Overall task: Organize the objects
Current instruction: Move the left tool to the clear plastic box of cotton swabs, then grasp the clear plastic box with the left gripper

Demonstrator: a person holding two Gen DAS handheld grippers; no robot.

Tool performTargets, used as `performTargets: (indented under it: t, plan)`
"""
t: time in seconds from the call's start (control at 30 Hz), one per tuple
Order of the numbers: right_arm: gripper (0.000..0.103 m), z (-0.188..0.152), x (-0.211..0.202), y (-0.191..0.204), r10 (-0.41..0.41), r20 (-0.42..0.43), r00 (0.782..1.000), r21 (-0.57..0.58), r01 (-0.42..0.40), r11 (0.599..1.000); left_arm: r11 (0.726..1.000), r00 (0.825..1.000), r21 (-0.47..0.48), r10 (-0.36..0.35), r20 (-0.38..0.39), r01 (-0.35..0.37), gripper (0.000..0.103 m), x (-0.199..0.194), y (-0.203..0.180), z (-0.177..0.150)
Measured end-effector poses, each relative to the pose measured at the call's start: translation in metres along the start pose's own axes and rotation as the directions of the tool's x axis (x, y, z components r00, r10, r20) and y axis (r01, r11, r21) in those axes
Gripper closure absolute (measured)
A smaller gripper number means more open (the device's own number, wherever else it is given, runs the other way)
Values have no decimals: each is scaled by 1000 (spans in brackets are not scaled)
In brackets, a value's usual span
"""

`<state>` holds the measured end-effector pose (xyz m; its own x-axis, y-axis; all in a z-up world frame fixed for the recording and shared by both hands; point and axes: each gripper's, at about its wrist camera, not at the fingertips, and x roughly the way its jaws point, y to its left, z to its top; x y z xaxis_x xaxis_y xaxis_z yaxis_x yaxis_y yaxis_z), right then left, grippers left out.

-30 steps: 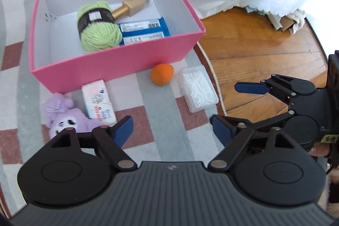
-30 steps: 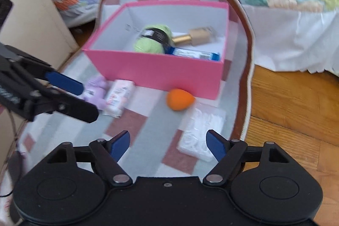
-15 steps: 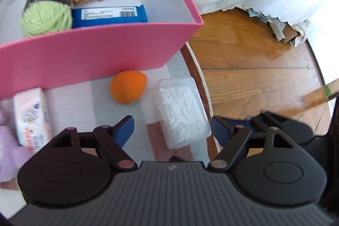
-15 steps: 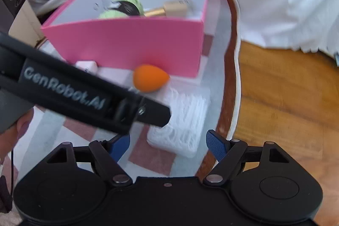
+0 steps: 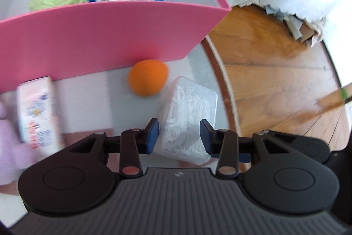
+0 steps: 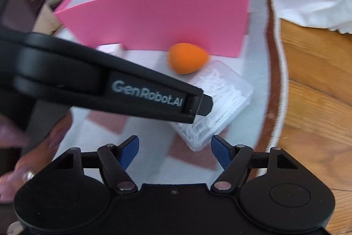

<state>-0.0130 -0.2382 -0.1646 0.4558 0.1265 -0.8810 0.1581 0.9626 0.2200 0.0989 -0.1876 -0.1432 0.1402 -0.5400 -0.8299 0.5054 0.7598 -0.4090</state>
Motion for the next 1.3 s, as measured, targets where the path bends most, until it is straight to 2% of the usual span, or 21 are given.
performTargets:
  t: [0.1,0.13,0.2,0.27,0.37,0.47,0.53,0.6,0.63,0.73,0.8,0.83,0.87,0.93,1.03,1.07,1.13,1.2,1.3]
  plan:
    - [25,-3,-7,13,116,-1,993,-37,-116,993,999,1000,-40,21,2,-21,61,-10,17,-3]
    - [29,-3,-9,16,170,0,986,-33,-170,985,999,1000,-49,15,-6,-15,62,-11,22,-2]
    - [31,-2,-10,22,195,-5,981,-42,-195,980,998,999,-65,22,-27,-24,62,-16,30,1]
    - [31,-2,-13,26,205,6,979,-70,-204,976,998,999,-43,43,-27,-44,62,-23,33,3]
    - [30,-4,-14,25,143,32,989,-80,-140,987,996,997,-42,79,-19,-80,62,-33,39,1]
    - [29,-6,-15,23,17,85,996,-122,-6,992,993,997,-100,66,-28,-68,61,-37,48,-6]
    - [15,-4,-14,19,-63,114,992,-132,78,988,990,998,-129,55,-33,-59,61,-36,52,-11]
    - [12,-1,-12,13,-129,151,980,-82,142,986,988,998,-148,48,-29,-52,61,-34,54,-16]
    - [12,0,-10,9,-135,155,979,-63,146,987,987,999,-157,38,-21,-41,61,-34,55,-19]
    - [12,0,-3,0,-78,148,986,-71,90,993,978,1000,-210,8,-14,-10,61,-32,58,-24]
    - [13,1,1,-2,-34,148,988,-64,44,997,972,1000,-234,-25,-15,21,71,-30,58,-25]
    - [21,1,0,0,1,140,990,-73,9,997,972,999,-232,-37,-7,35,79,-30,57,-25]
    - [25,4,0,0,33,134,990,-85,-22,996,973,999,-227,-34,-5,32,79,-30,54,-24]
    - [25,4,-3,5,49,123,991,-106,-36,994,974,1000,-225,-25,-4,23,79,-29,51,-23]
    - [27,-1,-7,6,155,69,985,-106,-147,983,975,1000,-223,-14,9,16,79,-31,48,-24]
    - [27,-3,-6,13,164,47,985,-132,-157,979,975,1000,-223,-10,12,12,79,-32,48,-25]
    - [27,-8,-10,25,167,43,985,-197,-156,968,976,1000,-220,10,13,-7,79,-34,47,-25]
    - [28,-8,-15,29,143,74,987,-213,-125,969,976,1000,-215,24,13,-21,79,-37,47,-25]
    - [18,-2,-18,23,27,172,985,-187,6,982,972,1000,-233,13,12,-10,78,-36,50,-26]
